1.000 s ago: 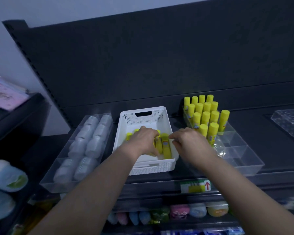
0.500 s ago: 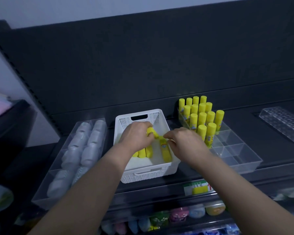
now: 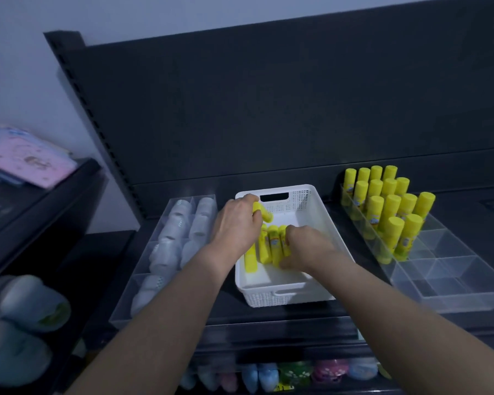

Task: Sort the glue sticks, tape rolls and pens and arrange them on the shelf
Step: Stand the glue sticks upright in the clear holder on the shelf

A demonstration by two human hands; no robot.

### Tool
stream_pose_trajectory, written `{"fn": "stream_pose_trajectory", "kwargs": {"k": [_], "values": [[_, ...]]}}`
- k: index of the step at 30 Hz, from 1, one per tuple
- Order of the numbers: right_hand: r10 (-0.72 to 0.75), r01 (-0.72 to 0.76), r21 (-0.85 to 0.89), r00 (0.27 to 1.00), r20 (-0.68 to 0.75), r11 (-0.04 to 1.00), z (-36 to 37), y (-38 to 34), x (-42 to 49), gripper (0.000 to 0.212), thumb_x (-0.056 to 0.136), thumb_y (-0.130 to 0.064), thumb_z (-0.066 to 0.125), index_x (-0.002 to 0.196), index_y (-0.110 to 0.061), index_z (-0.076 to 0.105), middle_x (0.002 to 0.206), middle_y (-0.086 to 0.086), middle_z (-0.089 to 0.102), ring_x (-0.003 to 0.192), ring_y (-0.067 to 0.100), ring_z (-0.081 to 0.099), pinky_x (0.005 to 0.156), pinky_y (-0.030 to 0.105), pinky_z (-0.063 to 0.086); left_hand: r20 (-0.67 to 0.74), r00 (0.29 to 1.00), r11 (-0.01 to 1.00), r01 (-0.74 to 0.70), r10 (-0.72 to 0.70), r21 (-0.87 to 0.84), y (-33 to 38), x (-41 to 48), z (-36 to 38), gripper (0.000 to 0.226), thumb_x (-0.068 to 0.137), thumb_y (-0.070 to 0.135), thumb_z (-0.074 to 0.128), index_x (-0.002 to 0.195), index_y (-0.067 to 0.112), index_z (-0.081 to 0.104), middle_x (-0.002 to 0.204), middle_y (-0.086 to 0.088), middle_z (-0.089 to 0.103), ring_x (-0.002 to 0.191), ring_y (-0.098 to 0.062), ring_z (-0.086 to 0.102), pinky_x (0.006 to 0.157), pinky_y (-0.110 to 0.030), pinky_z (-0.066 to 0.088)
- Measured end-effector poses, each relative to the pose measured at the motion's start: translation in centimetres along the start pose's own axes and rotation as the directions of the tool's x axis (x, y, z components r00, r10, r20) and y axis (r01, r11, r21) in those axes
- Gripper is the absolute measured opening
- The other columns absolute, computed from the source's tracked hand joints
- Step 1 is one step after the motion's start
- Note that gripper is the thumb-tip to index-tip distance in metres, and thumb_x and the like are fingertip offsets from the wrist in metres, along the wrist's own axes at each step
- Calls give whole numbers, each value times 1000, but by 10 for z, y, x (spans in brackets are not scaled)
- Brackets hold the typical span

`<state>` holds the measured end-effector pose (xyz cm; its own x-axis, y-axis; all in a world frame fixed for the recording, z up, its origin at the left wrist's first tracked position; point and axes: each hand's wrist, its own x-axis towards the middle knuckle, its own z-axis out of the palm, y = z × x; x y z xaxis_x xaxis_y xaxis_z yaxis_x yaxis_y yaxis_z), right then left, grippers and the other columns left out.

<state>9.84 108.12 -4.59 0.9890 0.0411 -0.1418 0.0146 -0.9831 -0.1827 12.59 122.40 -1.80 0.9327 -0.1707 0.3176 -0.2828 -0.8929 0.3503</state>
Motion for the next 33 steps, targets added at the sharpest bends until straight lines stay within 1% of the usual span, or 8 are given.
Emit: {"fn": "stream_pose_trajectory", "kwargs": {"k": [4,8,13,17,21,26,30,33], "values": [[10,-10,5,999,-33,1000,3,3,3,36,86,-20,58,119,-10,48,116,11,59,106,32,59,72,29,40,-6,1000,1000,10,-10,-16,-1,-3,-2,38,95,23,47,133,19,52,113,-13,65,110,-30,55,87,-38,44],[60,-43,87,978,-201,995,-12,13,-6,34,82,-14,55,116,-15,56,115,8,61,106,30,58,76,31,45,-38,999,998,-15,12,-68,4,-3,-7,37,95,22,48,132,17,53,116,-11,64,110,-29,55,88,-37,43],[49,30,147,863,-503,989,-57,29,-29,32,84,-20,55,116,-22,60,112,4,63,104,27,58,74,32,42,-159,985,972,-94,60,-217,32,2,-11,34,94,14,49,127,10,56,118,-12,63,110,-30,55,91,-36,42],[67,96,227,785,-615,969,-93,60,-58,29,91,-22,56,119,-19,60,115,5,61,108,26,55,80,32,40,-227,970,941,-160,93,-299,73,6,-11,34,95,13,47,129,9,54,125,-11,58,116,-28,52,97,-36,40],[105,81,247,750,-653,966,-112,114,-87,26,92,-23,54,118,-21,61,111,2,59,107,25,54,83,34,43,-253,957,909,-229,144,-349,135,5,-8,34,97,12,46,130,8,53,126,-12,54,114,-26,52,96,-29,36],[168,-2,240,720,-673,971,-119,188,-116,25,90,-21,56,115,-21,63,111,4,62,109,27,54,85,37,47,-221,959,879,-256,179,-402,206,6,9,33,98,14,45,130,8,54,127,-9,53,117,-23,52,98,-24,34],[185,-20,261,757,-626,965,-117,237,-126,27,90,-19,57,116,-19,63,111,5,62,108,29,55,88,39,46,-137,967,893,-252,216,-372,248,9,34,32,98,17,46,128,13,55,125,-7,57,117,-23,52,98,-29,38],[169,3,284,798,-579,959,-112,262,-125,28,90,-18,56,117,-20,63,111,4,62,108,27,55,88,36,45,-24,962,935,-271,273,-227,270,11,56,29,98,21,45,126,18,54,123,-5,58,118,-24,49,97,-34,40]]}}
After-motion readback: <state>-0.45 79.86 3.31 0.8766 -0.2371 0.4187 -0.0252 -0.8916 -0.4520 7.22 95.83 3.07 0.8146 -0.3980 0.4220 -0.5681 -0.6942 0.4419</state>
